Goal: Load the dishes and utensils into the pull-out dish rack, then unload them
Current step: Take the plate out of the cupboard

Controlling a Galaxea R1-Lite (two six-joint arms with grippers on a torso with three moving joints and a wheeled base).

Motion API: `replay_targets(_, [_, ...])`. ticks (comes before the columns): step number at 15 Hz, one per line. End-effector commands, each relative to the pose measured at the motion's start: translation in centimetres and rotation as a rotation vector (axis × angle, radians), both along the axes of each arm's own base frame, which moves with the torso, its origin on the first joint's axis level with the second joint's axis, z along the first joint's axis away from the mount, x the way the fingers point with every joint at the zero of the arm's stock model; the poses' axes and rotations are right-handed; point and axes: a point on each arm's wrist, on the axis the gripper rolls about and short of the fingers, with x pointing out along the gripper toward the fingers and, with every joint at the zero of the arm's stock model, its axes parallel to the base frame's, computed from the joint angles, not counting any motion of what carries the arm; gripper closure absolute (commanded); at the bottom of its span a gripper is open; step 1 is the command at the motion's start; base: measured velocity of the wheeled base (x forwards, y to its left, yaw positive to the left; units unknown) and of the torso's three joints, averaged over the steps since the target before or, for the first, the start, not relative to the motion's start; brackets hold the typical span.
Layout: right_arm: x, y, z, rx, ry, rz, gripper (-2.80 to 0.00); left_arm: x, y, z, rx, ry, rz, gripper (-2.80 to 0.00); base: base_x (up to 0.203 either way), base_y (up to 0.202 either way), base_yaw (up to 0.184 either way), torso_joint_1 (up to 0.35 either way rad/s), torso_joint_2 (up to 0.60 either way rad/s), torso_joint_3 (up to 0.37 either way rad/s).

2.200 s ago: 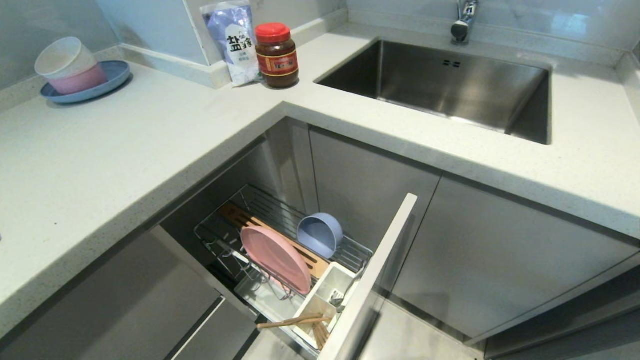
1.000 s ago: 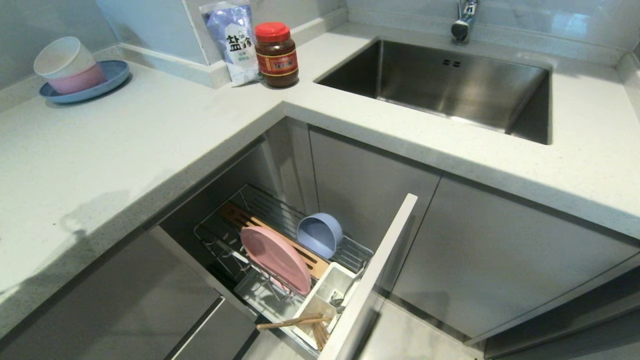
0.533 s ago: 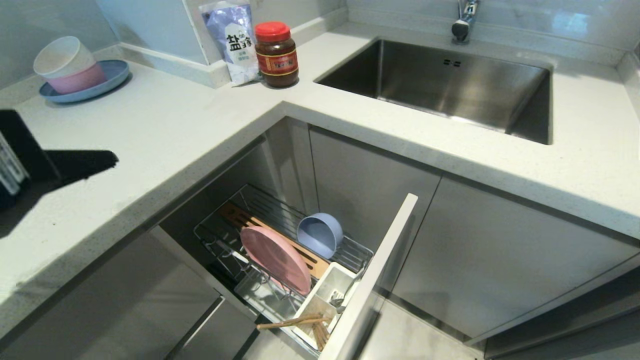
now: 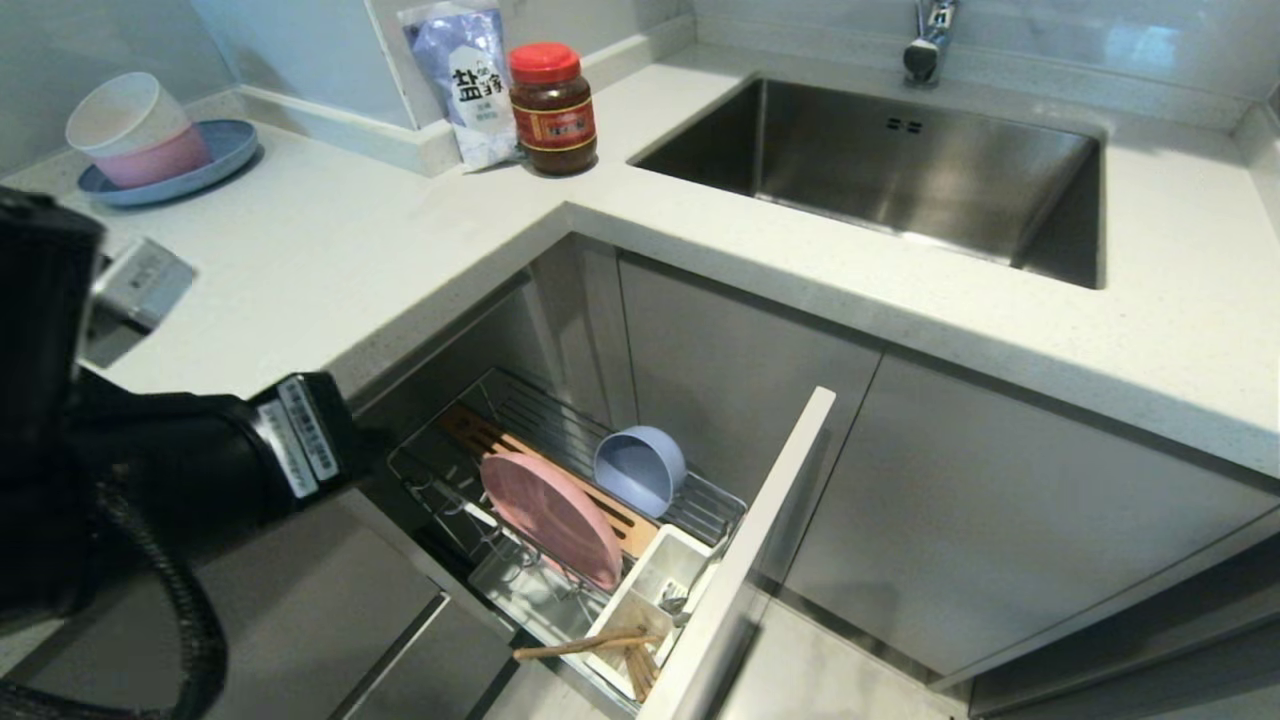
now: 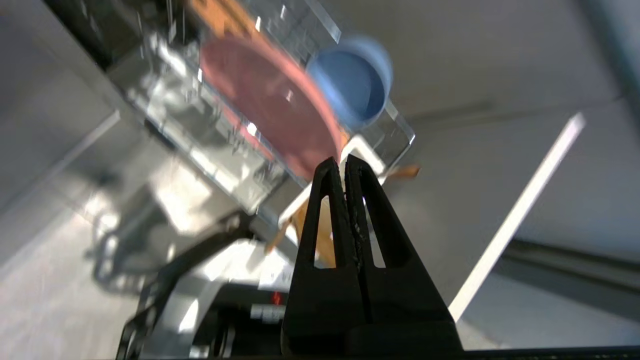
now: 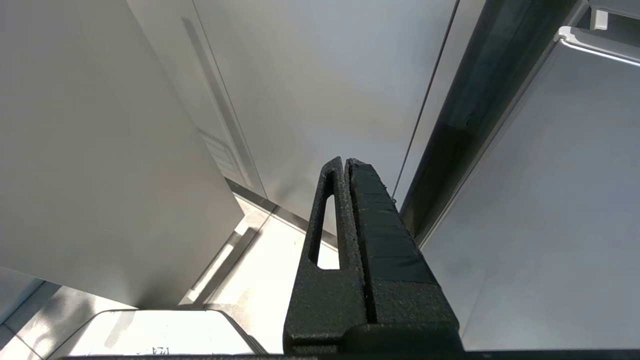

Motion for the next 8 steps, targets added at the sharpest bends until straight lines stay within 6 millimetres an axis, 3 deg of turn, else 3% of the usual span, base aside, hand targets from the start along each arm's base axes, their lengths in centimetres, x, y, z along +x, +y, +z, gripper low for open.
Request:
replay_targets(1, [0.0,0.0,-0.1,0.000,-0.002,-0.001,0.00,0.8,-1.9,-2.2,0.047,0.094,-0.001,0.00,0.000,0.000,0.000,0.000,0.00,0.000])
replay_targets(2, [0.0,0.0,-0.1,0.000,-0.002,-0.001,0.00,1.1,-2.4,-2.8,0.058,0.117,0.006,-2.80,0.000,0.000,0.000,0.000,0.00,0.000])
replay_targets(8, [0.0,0.0,0.0,0.000,-0.003,0.000,0.00,4.5,-4.8,-6.8,0.051,0.205,0.140,-2.80,0.000,0.000,0.000,0.000,0.00,0.000])
